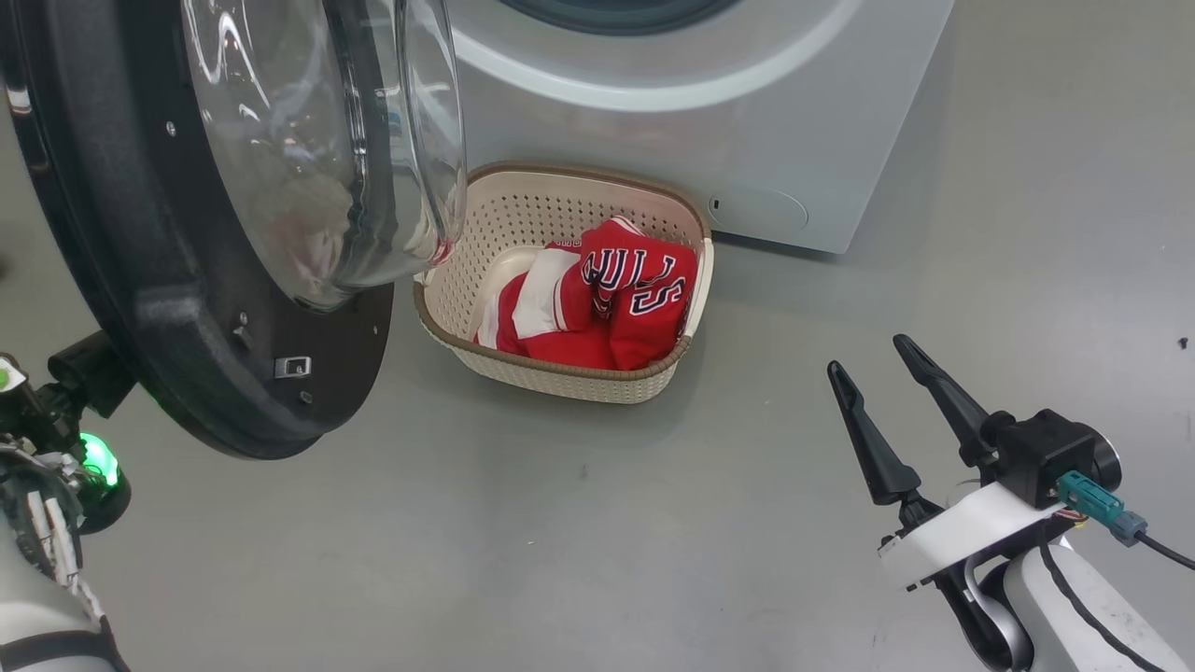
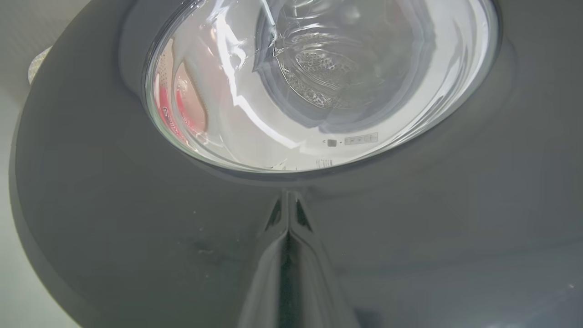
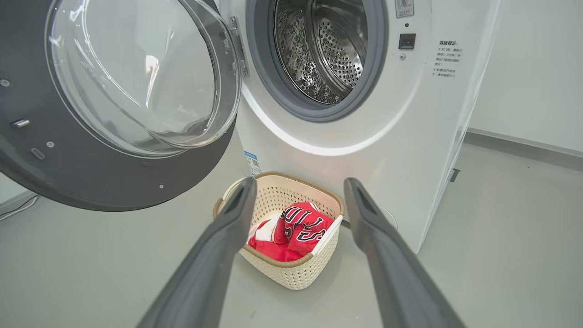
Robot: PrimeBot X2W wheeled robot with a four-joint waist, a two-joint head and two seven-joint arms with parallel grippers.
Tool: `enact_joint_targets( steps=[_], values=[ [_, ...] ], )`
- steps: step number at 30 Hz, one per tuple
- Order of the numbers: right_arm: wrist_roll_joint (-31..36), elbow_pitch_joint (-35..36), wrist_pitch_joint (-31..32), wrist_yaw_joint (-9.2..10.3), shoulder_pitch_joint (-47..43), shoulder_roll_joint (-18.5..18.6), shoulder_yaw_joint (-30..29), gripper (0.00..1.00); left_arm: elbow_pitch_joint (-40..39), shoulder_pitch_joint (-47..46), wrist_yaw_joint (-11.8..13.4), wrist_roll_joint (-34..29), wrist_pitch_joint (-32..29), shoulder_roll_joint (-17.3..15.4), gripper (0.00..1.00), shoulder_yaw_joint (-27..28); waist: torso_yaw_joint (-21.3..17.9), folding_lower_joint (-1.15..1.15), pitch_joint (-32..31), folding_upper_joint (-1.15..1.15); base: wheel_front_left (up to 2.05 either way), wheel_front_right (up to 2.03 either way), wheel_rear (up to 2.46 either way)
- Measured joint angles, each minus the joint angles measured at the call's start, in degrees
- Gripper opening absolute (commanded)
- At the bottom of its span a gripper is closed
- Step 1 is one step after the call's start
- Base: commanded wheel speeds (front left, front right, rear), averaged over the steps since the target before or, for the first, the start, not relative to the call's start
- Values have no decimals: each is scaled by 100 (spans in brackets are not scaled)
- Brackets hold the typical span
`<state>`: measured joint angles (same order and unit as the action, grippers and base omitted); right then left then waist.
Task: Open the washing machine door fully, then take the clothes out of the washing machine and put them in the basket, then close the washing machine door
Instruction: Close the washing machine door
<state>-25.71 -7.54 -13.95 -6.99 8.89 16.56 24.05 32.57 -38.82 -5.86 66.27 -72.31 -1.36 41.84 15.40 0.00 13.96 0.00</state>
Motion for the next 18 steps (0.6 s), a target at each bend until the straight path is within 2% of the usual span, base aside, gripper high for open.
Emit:
enact_joint_targets(
  steps=[18],
  values=[
    [0, -33, 0, 0, 0, -37, -7, 100, -539, 438, 25, 421, -171, 48, 0, -430, -46, 0, -12, 0, 0, 0, 0]
  ],
)
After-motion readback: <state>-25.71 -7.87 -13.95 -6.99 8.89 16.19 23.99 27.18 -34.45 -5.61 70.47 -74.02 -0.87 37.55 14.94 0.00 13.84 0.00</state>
